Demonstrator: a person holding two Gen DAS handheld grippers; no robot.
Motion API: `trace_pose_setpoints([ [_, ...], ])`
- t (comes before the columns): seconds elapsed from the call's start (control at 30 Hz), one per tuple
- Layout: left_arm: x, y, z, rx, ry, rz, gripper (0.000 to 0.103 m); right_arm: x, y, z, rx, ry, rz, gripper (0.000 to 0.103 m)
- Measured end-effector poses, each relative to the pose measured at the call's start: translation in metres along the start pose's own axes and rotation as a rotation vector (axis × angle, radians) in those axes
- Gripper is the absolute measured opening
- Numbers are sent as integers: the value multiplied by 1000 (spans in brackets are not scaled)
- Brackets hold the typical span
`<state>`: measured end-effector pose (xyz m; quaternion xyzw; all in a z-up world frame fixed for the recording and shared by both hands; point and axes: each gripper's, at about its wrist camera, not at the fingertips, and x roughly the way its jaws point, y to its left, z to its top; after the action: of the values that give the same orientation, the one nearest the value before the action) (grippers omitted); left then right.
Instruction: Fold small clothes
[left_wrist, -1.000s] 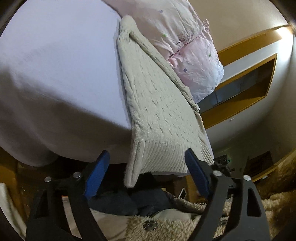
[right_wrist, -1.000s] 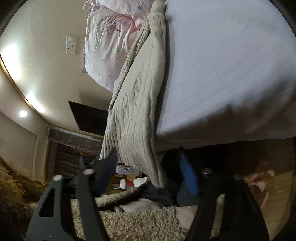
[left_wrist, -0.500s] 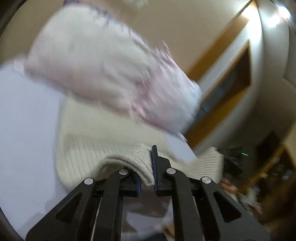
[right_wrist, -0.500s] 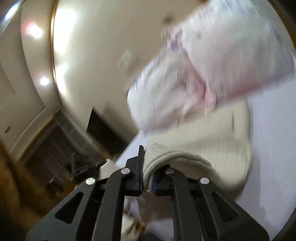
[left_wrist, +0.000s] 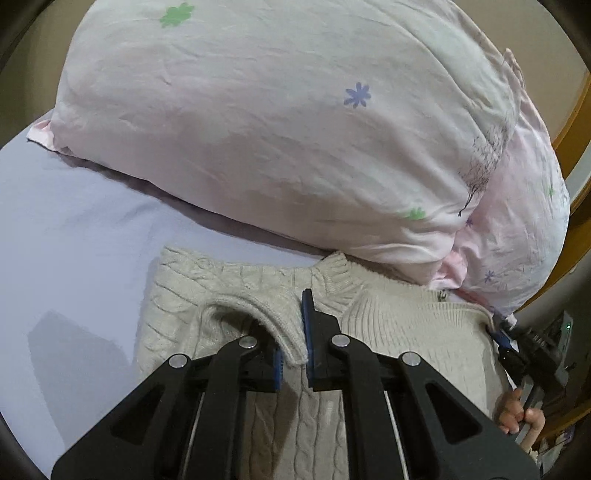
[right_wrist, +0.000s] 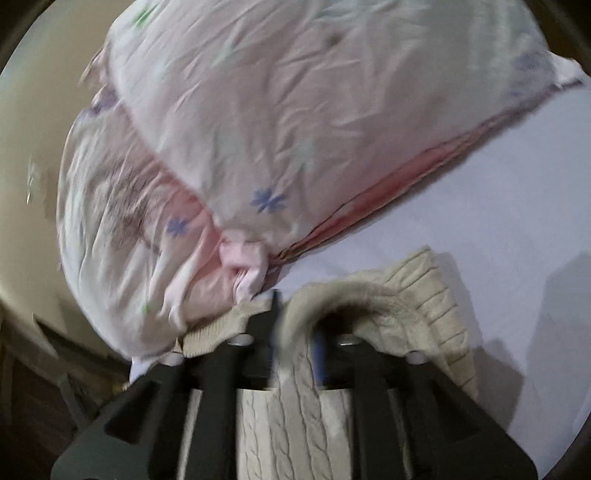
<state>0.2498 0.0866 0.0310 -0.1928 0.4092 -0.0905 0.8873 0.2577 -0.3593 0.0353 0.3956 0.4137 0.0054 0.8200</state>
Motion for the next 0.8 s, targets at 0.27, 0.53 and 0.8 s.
trace_pose_setpoints([
  [0.27, -75, 33, -18, 5, -115, 142, 88, -46, -13, -7, -53, -165, 98, 96],
  [0.53, -63, 79, -58, -193, 78, -81, 62, -55, -27, -9, 3, -118, 146, 97],
  [0.8, -56, 58, -71, -308, 55, -195, 18, -58, -31, 4, 44, -84, 223, 97],
])
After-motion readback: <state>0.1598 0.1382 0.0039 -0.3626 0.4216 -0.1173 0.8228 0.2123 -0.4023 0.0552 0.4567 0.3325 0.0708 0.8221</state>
